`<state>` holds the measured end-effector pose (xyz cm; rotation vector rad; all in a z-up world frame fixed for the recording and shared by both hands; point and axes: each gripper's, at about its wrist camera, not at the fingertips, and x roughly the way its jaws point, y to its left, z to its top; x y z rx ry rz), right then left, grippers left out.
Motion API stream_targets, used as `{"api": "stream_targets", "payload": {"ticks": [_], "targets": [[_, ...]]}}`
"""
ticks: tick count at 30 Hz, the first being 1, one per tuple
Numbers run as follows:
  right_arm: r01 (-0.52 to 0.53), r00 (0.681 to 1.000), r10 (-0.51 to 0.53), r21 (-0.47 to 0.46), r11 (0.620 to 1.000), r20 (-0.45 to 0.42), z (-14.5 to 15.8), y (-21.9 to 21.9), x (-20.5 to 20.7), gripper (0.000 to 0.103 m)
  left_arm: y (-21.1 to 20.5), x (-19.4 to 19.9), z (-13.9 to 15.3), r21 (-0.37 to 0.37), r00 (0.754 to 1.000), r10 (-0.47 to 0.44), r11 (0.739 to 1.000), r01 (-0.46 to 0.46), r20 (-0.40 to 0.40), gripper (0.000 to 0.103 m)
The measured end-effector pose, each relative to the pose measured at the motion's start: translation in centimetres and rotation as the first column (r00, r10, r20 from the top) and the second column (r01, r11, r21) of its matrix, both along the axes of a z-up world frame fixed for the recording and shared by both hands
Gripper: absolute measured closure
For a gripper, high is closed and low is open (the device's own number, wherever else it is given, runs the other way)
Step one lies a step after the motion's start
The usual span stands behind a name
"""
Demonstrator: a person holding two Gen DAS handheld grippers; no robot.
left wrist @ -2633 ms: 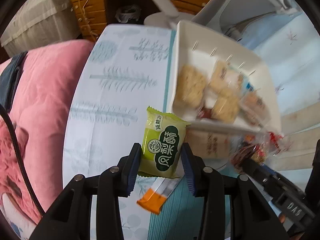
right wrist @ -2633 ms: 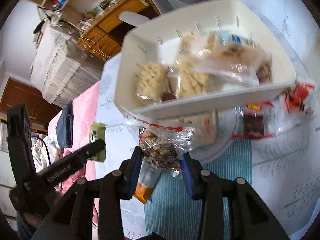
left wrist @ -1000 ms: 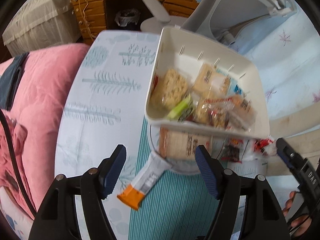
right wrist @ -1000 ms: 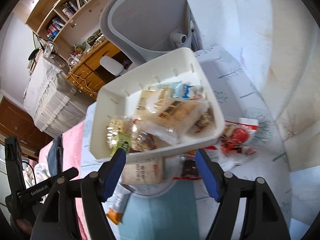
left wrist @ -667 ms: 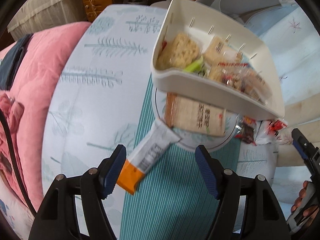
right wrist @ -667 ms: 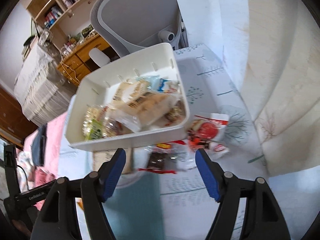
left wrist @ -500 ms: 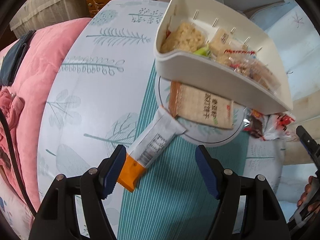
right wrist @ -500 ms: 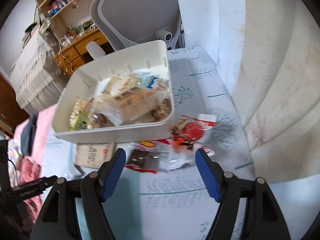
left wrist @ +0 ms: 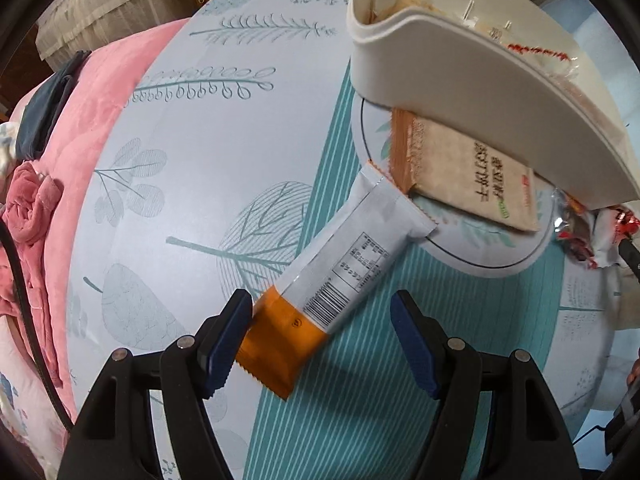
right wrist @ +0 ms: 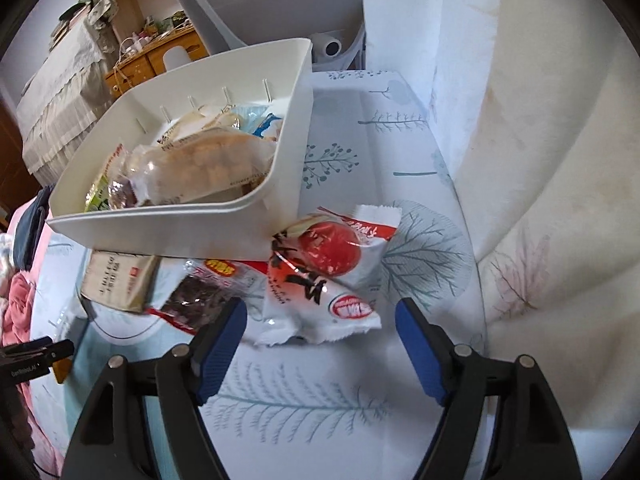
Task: Organize snacks
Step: 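Withdraw both tools toward the orange-white bar and red candy bag, then grasp the orange-white bar with left gripper while right grasps red candy bag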
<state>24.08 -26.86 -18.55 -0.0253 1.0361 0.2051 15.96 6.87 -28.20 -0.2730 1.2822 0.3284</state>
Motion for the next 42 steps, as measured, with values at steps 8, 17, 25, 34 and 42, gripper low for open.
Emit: {"api": "stream_targets", "payload": {"ticks": [8, 17, 25, 34, 42], "targets": [[-0.054, 0.998, 0.055, -0.027, 0.998, 0.024, -1.8, 0.4, 2.1, 0.024, 0.5, 1.1, -0.7, 0.000, 1.000, 0.022, 1.000, -0.022, 0.001, 0.033], [-0.067, 0.996, 0.068, -0.030, 0.997, 0.049, -2.4, 1.1, 3.4, 0.024, 0.4, 1.7, -0.6, 0.011, 0.999, 0.016, 1.000, -0.017, 0.027, 0.039], [-0.068, 0.997, 0.069, -0.022, 0.997, 0.023, -2.1, 1.0, 3.2, 0.034, -0.4, 2.1, 0.3, 0.026, 0.998, 0.009, 1.000, -0.011, 0.066, 0.063], [-0.022, 0.999, 0.023, -0.024, 0.999, 0.047, 0.1, -0.4, 2.4, 0.035, 0.1, 1.7, 2.7, 0.007, 0.995, 0.046, 0.999, -0.047, 0.091, 0.066], [0.018, 0.995, -0.016, -0.021, 1.000, 0.101, 3.4, -1.7, 2.4, 0.035, 2.1, 2.9, 8.8, 0.017, 0.975, 0.107, 0.993, -0.113, 0.194, 0.065]]}}
